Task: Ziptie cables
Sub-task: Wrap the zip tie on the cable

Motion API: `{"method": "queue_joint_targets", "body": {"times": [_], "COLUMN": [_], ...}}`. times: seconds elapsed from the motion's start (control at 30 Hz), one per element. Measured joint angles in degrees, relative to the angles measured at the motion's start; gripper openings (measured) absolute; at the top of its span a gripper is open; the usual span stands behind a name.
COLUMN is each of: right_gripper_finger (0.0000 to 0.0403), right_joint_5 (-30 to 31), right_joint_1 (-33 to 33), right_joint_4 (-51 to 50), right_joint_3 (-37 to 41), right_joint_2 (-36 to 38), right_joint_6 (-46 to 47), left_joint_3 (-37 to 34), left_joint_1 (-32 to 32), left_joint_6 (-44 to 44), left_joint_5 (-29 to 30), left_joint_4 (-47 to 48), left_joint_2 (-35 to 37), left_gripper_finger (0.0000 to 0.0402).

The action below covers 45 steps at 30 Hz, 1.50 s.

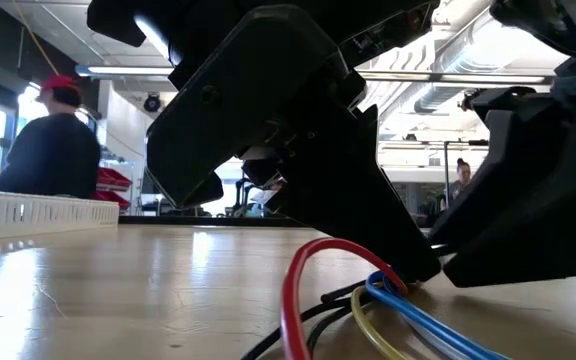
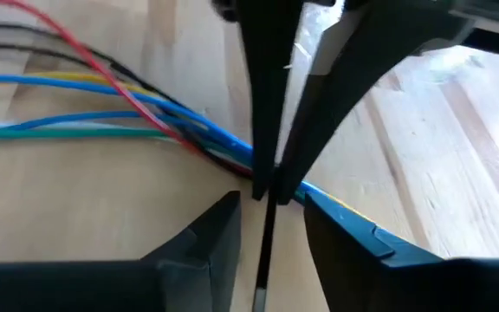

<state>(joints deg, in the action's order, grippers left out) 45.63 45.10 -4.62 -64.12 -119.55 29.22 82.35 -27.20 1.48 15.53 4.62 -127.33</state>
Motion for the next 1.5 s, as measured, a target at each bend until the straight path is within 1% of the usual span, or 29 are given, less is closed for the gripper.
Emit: {"method": "queue_joint_targets", "body": {"times": [0.1,0.17,0.33,0.5,0.57,0.73,0.8,0.9,1.0,1.17,1.27,1.33,1.4,1.5], "right_gripper_finger": [0.0115,0.0104,0.0064,0.0012,0.0004,0.0001,0.0001,0.0001,0.0,0.0,0.0,0.0005,0.0023,0.0065], "right_joint_5": [0.9,1.2,1.1,1.1,1.0,1.0,1.5,2.0,2.6,3.7,2.2,0.8,-0.3,-0.7], "right_joint_1": [0.0,0.0,0.1,0.3,0.6,1.8,3.1,5.4,7.1,7.6,6.7,5.9,5.0,3.6], "right_joint_4": [0.0,0.0,-0.1,-0.2,-0.2,-1.4,-4.2,-10.8,-14.0,-14.5,-14.0,-13.2,-11.6,-8.2], "right_joint_3": [0.0,0.0,0.0,0.0,0.0,-0.1,-0.1,-0.2,-0.1,-0.1,0.0,0.0,0.0,0.0], "right_joint_2": [0.0,0.0,0.0,0.1,0.1,0.1,0.1,1.0,1.9,3.7,3.8,3.8,3.8,3.8], "right_joint_6": [0.4,0.4,0.5,0.5,0.6,3.9,7.4,15.0,18.7,18.4,17.7,15.0,12.6,9.4], "left_joint_3": [0.0,0.0,0.0,0.0,0.0,0.1,0.2,0.2,0.2,0.1,0.0,0.0,0.0,0.0], "left_joint_1": [0.0,0.0,0.0,-0.1,-0.1,-0.2,-0.1,-0.1,-0.1,-0.2,-0.2,-0.2,-0.2,-0.2], "left_joint_6": [0.0,0.0,0.0,0.5,0.5,0.5,0.5,0.5,0.4,0.4,0.4,0.4,0.4,0.4], "left_joint_5": [0.0,0.0,0.0,0.0,0.1,0.0,0.0,0.0,0.1,0.1,0.1,0.2,0.2,0.2], "left_joint_4": [0.0,0.0,0.0,0.0,0.0,0.1,-0.1,0.1,0.3,0.5,0.8,0.9,1.0,0.9], "left_joint_2": [0.0,0.0,0.0,0.0,0.0,0.0,-0.1,-0.1,-0.1,0.0,0.1,0.1,0.1,0.1], "left_gripper_finger": [0.0001,0.0001,0.0001,0.0001,0.0001,0.0001,0.0001,0.0001,0.0,0.0001,0.0,0.0,0.0001,0.0]}}
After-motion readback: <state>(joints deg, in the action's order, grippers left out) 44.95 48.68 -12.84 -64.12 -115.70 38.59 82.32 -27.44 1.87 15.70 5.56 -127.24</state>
